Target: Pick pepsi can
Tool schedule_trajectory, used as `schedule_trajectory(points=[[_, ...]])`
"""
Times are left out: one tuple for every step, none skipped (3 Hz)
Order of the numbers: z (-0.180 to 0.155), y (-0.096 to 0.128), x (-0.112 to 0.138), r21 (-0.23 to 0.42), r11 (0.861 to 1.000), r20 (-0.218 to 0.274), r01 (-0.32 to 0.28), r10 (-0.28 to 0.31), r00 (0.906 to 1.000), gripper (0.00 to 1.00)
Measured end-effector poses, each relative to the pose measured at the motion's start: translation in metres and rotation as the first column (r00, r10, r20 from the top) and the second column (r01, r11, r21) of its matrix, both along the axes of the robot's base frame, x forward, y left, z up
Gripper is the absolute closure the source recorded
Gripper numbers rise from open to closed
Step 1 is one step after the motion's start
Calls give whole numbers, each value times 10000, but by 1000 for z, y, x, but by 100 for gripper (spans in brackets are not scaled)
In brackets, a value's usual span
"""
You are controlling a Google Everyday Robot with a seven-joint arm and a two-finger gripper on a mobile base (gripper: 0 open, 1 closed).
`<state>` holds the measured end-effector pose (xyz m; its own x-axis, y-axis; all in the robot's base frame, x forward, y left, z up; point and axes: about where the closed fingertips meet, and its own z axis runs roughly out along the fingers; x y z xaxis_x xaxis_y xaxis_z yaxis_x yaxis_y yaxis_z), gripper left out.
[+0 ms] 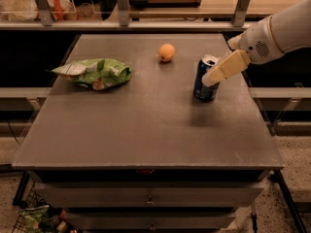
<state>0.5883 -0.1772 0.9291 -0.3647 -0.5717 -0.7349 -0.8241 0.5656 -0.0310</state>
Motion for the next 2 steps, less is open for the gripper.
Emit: schedule_trajectory(points=[[-9,1,4,88,10000,-38,30,-30,10000,0],[-18,5,-4,208,9997,-73,-85,87,9999,0]])
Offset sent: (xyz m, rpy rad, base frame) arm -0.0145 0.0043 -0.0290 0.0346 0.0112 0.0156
